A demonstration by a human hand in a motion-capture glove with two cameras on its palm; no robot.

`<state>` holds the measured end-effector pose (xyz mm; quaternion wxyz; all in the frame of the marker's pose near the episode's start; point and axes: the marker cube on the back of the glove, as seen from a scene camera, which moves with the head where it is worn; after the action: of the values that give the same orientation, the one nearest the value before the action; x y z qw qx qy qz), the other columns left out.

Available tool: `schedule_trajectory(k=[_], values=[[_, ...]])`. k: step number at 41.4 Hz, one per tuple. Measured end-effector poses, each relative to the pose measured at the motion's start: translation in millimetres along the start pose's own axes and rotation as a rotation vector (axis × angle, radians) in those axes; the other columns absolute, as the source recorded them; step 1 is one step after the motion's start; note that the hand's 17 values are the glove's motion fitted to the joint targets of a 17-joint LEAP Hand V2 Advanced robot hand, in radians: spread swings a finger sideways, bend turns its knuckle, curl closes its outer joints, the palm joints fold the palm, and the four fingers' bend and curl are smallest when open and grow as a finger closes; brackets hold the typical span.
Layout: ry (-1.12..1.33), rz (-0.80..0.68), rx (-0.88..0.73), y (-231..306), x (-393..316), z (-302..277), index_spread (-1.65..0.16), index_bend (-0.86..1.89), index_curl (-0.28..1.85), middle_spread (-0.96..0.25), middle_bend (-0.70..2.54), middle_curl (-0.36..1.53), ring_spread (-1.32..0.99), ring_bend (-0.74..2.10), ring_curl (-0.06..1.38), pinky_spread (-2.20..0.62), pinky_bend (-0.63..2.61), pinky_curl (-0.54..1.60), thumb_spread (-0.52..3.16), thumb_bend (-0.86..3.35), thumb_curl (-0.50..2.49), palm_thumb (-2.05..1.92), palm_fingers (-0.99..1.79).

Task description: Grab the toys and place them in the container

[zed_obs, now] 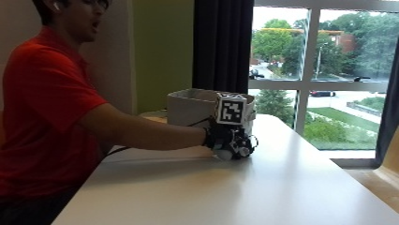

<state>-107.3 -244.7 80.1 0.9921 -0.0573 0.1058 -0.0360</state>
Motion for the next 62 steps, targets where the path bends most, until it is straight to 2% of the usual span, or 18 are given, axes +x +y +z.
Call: schedule_trajectory(k=[4,10,12,14,15,17,18,20,35,42,49,55,62], values=[[0.020,-0.020,0.039,-2,1,0,-0.45,0.14,0.32,-0.26,0.26,0.29,-0.35,0.85,0.41,-0.36,1.20,0.37,1.27,0.13,0.46,0.46,0.79],[0.048,-0.048,0.134,-9,2,1,-0.45,0.16,0.33,-0.33,0.31,0.33,-0.42,0.87,0.44,-0.44,1.16,0.39,1.16,0.13,0.52,0.54,0.84],[0.055,-0.052,0.162,-11,3,0,-0.46,0.22,0.35,-0.36,0.41,0.36,-0.44,0.90,0.45,-0.45,1.09,0.37,1.08,0.14,0.56,0.59,1.04],[0.054,-0.040,0.193,-15,1,0,-0.46,0.21,0.35,-0.37,0.42,0.37,-0.46,0.89,0.43,-0.46,1.05,0.35,1.02,0.13,0.58,0.61,1.05],[0.054,-0.035,0.207,-17,0,0,-0.47,0.26,0.38,-0.38,0.49,0.40,-0.45,0.93,0.46,-0.46,1.00,0.35,0.99,0.13,0.60,0.61,1.19],[0.054,-0.036,0.227,-20,-1,1,-0.47,0.27,0.40,-0.39,0.50,0.41,-0.46,0.93,0.46,-0.46,1.01,0.36,0.93,0.12,0.62,0.62,1.13],[0.054,-0.039,0.232,-21,-1,1,-0.47,0.32,0.43,-0.39,0.58,0.45,-0.45,0.98,0.49,-0.46,0.95,0.35,0.91,0.11,0.63,0.61,1.27],[0.055,-0.044,0.232,-23,0,1,-0.48,0.39,0.46,-0.39,0.67,0.48,-0.45,1.02,0.50,-0.46,0.91,0.34,0.86,0.10,0.65,0.60,1.34],[-0.057,-0.005,0.124,15,35,-13,-0.44,0.66,0.67,-0.35,0.95,0.64,-0.39,1.17,0.56,-0.45,0.91,0.38,0.58,0.05,0.79,0.60,1.29],[0.014,-0.113,0.209,39,40,-71,-0.41,0.71,0.73,-0.32,0.99,0.67,-0.38,1.20,0.57,-0.45,0.95,0.41,0.49,0.03,0.84,0.59,1.25],[-0.004,-0.221,0.310,56,17,-134,-0.39,0.72,0.77,-0.30,1.00,0.68,-0.38,1.22,0.57,-0.45,0.97,0.42,0.41,0.01,0.88,0.58,1.22],[-0.053,-0.199,0.345,57,-9,-169,-0.38,0.71,0.79,-0.29,1.00,0.68,-0.37,1.22,0.56,-0.45,0.97,0.43,0.36,-0.01,0.91,0.57,1.22],[-0.110,-0.246,0.375,57,-37,-207,-0.37,0.69,0.81,-0.28,1.00,0.68,-0.37,1.23,0.55,-0.45,0.97,0.43,0.32,-0.01,0.94,0.56,1.22]])
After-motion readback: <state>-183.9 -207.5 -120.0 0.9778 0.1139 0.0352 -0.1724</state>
